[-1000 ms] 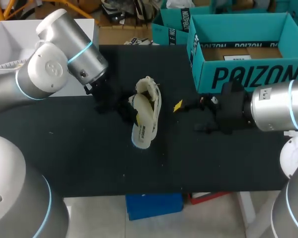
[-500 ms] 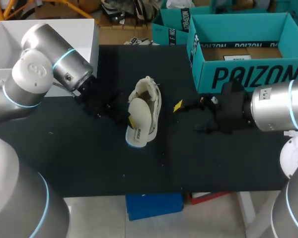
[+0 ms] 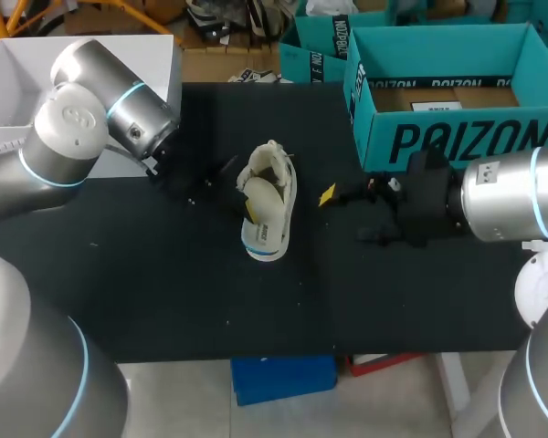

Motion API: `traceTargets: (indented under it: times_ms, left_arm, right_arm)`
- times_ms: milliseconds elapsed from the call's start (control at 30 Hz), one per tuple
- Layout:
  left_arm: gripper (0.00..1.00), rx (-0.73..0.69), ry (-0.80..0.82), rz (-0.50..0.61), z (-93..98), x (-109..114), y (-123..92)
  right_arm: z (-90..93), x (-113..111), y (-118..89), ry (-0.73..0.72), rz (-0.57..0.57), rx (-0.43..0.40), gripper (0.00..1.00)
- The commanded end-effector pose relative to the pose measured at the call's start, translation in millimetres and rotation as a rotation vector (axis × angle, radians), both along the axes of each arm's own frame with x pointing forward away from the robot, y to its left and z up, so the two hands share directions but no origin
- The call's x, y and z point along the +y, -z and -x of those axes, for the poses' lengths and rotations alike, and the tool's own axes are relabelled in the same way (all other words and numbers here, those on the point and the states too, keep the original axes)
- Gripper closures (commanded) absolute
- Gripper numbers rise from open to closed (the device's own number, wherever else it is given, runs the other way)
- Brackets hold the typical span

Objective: Take the shoe out of the shoebox, open the shoe tongue, remove and reinsert the insole, then place the shoe into the shoebox

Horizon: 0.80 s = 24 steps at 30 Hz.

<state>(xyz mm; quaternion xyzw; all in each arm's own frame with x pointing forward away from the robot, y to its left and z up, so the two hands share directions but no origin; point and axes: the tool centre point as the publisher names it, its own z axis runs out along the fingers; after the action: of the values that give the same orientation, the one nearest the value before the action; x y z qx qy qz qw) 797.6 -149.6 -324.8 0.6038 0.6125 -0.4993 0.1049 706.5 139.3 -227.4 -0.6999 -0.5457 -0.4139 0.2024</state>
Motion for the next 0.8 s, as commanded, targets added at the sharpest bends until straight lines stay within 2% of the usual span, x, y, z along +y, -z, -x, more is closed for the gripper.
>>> traceTargets:
  times_ms: [33, 200, 367, 633, 800]
  left_arm:
    - [1.0, 0.015, 0.026, 0.002, -8.0, -7, 3]
    - [1.0, 0.02, 0.045, -0.004, -4.1, -8, 2]
    - [1.0, 0.045, 0.047, -0.003, -9.9, -5, 4]
    - [1.0, 0.088, 0.154, -0.054, -3.0, 6, 0]
    - [1.0, 0.064, 0.181, -0.111, -1.3, 12, 1]
  right_arm:
    - [-0.3, 1, 0, 0.0, 0.0, 0.0, 0.0]
    - [-0.3, 1, 0, 0.0, 0.0, 0.0, 0.0]
    - [-0.3, 1, 0, 0.0, 0.0, 0.0, 0.0]
    - [-0.3, 1, 0, 0.0, 0.0, 0.0, 0.0]
    - [-0.3, 1, 0, 0.0, 0.0, 0.0, 0.0]
